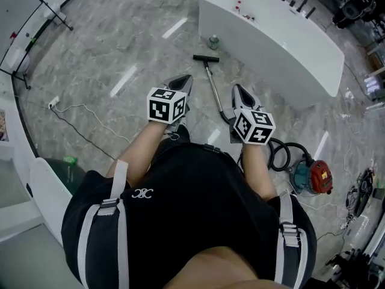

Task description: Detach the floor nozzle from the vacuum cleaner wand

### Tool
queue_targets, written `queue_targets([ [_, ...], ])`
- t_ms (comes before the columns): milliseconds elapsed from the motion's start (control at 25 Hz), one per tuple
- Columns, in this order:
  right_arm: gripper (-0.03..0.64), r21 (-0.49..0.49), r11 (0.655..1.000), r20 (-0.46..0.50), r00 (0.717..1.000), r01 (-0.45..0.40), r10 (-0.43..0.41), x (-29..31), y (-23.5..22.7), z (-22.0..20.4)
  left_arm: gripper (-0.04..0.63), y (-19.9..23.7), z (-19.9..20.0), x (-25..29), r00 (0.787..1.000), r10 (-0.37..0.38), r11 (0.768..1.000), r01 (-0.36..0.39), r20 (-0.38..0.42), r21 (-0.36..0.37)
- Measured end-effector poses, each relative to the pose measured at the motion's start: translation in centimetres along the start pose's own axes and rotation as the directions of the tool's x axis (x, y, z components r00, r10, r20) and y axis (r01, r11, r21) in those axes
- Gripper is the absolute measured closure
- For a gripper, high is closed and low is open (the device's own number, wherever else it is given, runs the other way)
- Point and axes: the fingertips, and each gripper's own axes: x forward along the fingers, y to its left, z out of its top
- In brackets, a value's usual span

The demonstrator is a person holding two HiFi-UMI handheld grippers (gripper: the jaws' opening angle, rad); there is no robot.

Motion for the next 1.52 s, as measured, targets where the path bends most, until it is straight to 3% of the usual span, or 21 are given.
queue_targets([
  [240, 0.602, 0.031, 0.999, -0.037, 0.999, 0.009, -0.008, 6.2, -1.4, 2.1, 0.586, 4.0, 2.9, 4.4, 0.999, -0.016, 1.0, 0.016, -0.029, 0.0],
  [800, 0.602, 0.052, 0.998, -0.079, 0.996, 0.038, -0.033, 23.1, -3.0, 6.5, 0.586, 18.1, 11.3, 14.9, 0.996, -0.035, 0.999, 0.034, -0.077, -0.006],
  [1000, 0.603, 0.111, 0.993, -0.083, 0.996, 0.031, -0.022, 28.0, -4.8, 7.3, 0.586, 22.1, 12.5, 18.0, 0.994, -0.026, 1.0, 0.025, -0.102, -0.014],
  [1280, 0.603, 0.101, 0.992, -0.111, 0.992, 0.077, -0.065, 33.8, -7.3, 7.6, 0.586, 27.2, 13.3, 21.7, 0.989, -0.029, 0.999, 0.025, -0.148, -0.033],
  [1520, 0.603, 0.149, 0.98, -0.174, 0.979, 0.132, -0.106, 36.9, -13.3, 6.2, 0.586, 27.7, 12.8, 28.4, 0.972, -0.063, 0.997, 0.05, -0.229, -0.061],
])
